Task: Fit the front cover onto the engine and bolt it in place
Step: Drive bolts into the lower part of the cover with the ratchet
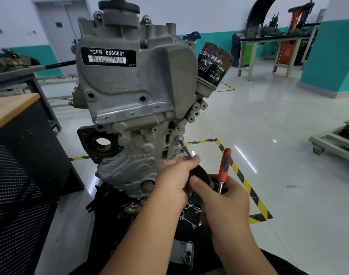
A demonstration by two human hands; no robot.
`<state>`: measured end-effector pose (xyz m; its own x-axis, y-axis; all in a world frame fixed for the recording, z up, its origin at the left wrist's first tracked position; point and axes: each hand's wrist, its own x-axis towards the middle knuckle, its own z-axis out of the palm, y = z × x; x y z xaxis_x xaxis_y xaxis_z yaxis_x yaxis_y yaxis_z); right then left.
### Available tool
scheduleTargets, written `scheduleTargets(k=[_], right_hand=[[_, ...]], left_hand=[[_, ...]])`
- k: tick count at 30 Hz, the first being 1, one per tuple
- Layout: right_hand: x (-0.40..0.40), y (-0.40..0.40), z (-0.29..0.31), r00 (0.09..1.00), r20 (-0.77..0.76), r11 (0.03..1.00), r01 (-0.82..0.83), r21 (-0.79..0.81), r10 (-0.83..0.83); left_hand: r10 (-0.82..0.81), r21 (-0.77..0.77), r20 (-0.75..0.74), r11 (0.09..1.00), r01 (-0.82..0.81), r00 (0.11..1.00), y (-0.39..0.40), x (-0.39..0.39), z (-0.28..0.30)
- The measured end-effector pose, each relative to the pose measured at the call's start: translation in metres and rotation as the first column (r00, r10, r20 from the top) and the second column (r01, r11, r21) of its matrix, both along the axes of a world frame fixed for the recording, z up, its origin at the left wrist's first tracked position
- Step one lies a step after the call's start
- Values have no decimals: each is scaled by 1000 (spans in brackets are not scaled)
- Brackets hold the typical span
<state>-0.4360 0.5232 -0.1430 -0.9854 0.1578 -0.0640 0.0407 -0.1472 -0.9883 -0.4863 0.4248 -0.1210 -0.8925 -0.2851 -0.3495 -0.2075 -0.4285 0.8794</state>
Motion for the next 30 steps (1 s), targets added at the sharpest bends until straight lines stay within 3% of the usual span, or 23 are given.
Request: scheduleTargets(k=[3, 8, 12, 15, 21, 26, 30], right_hand=[[1, -2, -3, 999, -2, 998, 53, -25, -53], [-1, 0, 0, 990, 132, 988, 60, -146, -41], [2, 0, -2, 994, 105, 995, 16, -96, -6], [0, 0, -4, 994, 75, 996, 83, -30, -80], [-1, 0, -4, 982, 175, 989, 98, -115, -77], [0, -1, -5, 989, 144, 992, 31, -122, -13], [1, -3, -7, 991, 118, 994, 79, -77, -69]], left_hand=[[-18, 26, 13, 1000, 17, 1000, -1, 0, 0], [-59, 70, 32, 996, 57, 998, -3, 0, 1], [5, 28, 10, 1000, -6, 1000, 0, -3, -4], [58, 13, 3, 998, -58, 998, 4, -3, -7], [-16, 156, 55, 988, 7, 998, 6, -2, -1], [30, 65, 47, 997, -33, 998, 7, -4, -6], [33, 38, 57, 999, -35, 998, 6, -5, -8]])
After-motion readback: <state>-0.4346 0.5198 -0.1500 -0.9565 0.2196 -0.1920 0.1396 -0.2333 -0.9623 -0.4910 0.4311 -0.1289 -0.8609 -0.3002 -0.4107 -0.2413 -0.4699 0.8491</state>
